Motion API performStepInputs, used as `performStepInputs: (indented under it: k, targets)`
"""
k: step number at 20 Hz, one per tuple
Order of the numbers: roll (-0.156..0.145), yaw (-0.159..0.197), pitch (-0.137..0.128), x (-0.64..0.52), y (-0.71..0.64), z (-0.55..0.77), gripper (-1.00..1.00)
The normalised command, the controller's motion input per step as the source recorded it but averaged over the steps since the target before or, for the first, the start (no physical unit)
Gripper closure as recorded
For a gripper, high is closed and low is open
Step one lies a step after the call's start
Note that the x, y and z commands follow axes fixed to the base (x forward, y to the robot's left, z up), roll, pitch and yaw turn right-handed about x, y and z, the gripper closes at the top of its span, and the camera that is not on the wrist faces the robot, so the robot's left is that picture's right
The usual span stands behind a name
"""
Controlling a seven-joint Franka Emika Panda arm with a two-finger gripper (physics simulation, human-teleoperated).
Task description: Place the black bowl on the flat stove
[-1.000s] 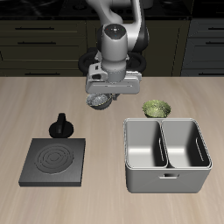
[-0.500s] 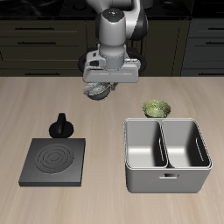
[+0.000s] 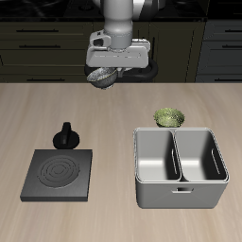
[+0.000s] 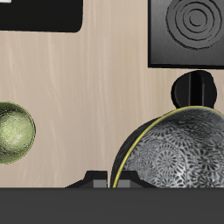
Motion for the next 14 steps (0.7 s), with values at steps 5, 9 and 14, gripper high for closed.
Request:
performStepInputs:
  k: [5,9,14]
  targets:
    - [0.008,-0.006,-0.028,-0.13,-0.04,0.28,1.0]
    - [0.016,0.003,0.016,-0.04,-0.12,0.12,1.0]
    - [0.011,-0.017,0.049,0.1,-0.14,0.03,1.0]
